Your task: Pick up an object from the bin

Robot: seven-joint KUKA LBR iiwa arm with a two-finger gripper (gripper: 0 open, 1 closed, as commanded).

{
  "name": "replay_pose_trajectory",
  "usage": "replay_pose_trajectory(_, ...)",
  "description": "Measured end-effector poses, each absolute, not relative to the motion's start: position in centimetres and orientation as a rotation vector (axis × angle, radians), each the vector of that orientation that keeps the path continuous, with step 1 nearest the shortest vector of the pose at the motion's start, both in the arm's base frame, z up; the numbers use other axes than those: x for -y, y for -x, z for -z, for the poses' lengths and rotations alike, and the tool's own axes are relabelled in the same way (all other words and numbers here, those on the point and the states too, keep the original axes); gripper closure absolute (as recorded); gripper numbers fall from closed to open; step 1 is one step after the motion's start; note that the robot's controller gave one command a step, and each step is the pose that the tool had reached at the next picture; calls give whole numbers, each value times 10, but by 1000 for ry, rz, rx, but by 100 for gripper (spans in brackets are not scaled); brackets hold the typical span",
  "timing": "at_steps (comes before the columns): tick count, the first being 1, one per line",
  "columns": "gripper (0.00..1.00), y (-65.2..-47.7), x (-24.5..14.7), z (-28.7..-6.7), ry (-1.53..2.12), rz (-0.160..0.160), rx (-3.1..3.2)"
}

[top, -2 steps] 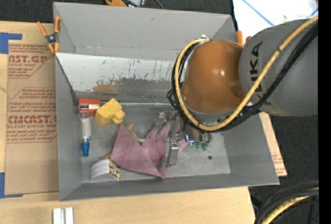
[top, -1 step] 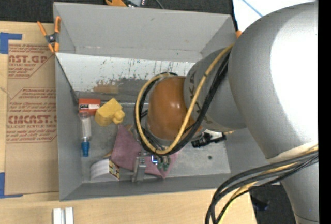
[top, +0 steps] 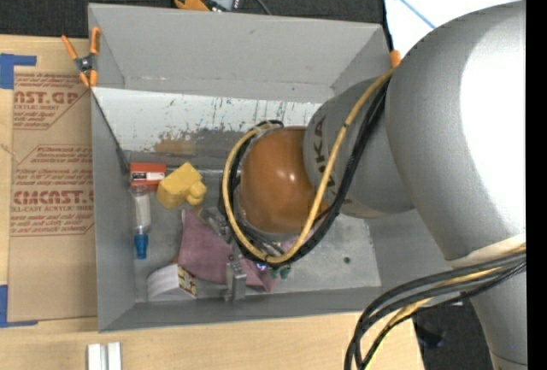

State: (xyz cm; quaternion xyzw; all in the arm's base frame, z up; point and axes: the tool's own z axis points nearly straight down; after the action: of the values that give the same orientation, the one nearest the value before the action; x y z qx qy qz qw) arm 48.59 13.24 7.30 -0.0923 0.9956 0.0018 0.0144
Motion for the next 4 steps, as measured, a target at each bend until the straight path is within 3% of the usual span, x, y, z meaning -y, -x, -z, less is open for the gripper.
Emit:
replay_pose_trajectory(1, 0, -488, -127, -72, -145, -12, -3129)
replay_pose_trajectory(2, 0, -488, -132, -74, 237, -8, -3103)
replay_pose_trajectory(3, 100, -489, -128, -73, -138, -17, -3125)
replay_pose_trajectory(4, 100, -489, -128, -73, -138, -17, -3126)
